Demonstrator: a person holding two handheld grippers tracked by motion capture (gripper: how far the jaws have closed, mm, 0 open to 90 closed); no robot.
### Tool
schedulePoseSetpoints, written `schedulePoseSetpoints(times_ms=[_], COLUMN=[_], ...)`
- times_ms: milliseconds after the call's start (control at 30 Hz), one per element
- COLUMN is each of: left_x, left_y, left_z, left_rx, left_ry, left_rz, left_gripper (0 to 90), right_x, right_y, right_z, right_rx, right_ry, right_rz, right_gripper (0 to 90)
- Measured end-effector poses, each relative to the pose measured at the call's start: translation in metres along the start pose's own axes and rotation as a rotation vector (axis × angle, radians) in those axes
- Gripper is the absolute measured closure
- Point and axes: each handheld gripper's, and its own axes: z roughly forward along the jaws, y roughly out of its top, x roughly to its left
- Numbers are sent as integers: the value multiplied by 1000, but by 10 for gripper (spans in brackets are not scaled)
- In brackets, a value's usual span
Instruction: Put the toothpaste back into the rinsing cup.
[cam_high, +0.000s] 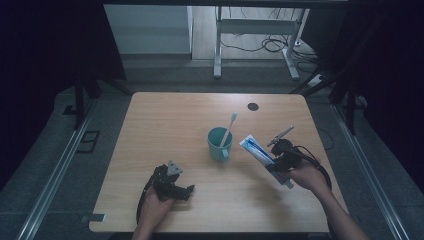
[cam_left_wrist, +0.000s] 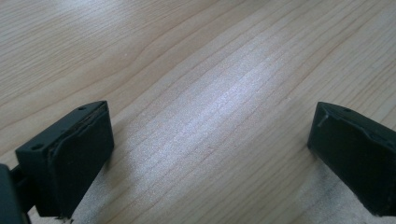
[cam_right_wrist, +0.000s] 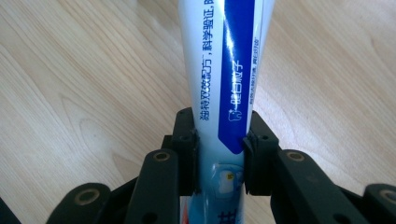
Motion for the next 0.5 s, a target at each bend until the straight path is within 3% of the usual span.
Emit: schedulePoseSetpoints(times_ms=[500], left_x=[0], left_y=[0], left_z=[0], left_rx=[0], left_ry=[1], left_rz=[4], left_gripper=[5], right_x=[7], right_y=[1], right_z=[-6], right_rx=[-165], right_ry=[14], right_rz=[-30], right_gripper=[703])
